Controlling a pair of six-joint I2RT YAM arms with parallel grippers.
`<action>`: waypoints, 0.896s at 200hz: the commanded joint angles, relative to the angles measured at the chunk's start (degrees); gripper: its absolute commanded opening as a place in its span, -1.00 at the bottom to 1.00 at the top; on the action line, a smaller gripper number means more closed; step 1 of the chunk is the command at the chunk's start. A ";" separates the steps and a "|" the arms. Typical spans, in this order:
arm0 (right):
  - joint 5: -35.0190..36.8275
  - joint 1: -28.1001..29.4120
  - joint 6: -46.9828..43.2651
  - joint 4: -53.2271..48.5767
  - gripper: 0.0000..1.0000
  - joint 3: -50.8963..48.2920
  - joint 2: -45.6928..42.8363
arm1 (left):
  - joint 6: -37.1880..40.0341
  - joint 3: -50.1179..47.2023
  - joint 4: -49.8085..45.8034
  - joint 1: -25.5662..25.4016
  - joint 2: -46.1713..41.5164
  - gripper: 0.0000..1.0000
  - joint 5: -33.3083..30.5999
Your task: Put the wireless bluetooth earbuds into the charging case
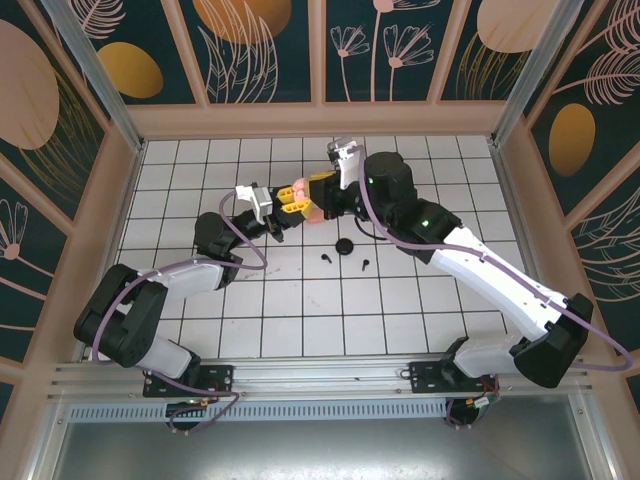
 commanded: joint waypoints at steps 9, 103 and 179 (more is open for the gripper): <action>0.92 1.87 -2.37 -2.56 -0.79 -1.65 1.63 | -1.29 2.97 3.40 0.02 -0.29 -1.00 0.67; 5.92 3.42 -2.16 -4.80 -0.52 -0.76 3.28 | -2.32 3.28 3.31 -0.02 -0.06 -1.00 0.37; 3.10 0.24 3.50 -3.01 0.24 6.63 1.57 | -2.89 3.44 2.28 -0.09 1.11 -1.00 -0.09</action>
